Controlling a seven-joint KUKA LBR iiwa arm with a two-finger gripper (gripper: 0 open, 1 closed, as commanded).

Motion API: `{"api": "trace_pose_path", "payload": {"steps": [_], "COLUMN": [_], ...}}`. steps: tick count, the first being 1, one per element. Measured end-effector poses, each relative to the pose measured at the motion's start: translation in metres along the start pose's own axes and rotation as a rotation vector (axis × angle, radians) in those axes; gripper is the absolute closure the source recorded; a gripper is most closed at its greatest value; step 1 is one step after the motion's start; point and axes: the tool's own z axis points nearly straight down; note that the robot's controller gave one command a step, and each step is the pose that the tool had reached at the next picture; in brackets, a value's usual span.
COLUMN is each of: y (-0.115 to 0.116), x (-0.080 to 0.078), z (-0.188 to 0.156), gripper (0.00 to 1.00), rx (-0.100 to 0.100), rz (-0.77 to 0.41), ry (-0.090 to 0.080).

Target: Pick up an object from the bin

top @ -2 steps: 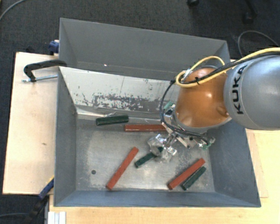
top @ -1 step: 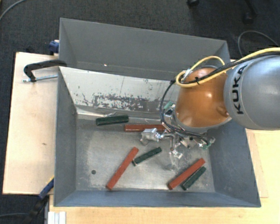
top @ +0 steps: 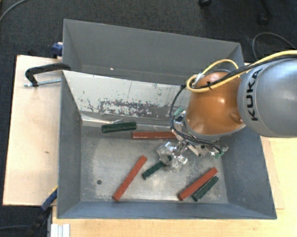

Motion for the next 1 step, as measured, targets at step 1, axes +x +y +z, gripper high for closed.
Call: {"api": "trace_pose_path", "payload": {"steps": [1], "y": [-0.0001], "x": [-0.0001], "z": [-0.0001], "gripper": [0.0], "rx": [0.0], "rz": [0.0], "ry": [0.0]}}
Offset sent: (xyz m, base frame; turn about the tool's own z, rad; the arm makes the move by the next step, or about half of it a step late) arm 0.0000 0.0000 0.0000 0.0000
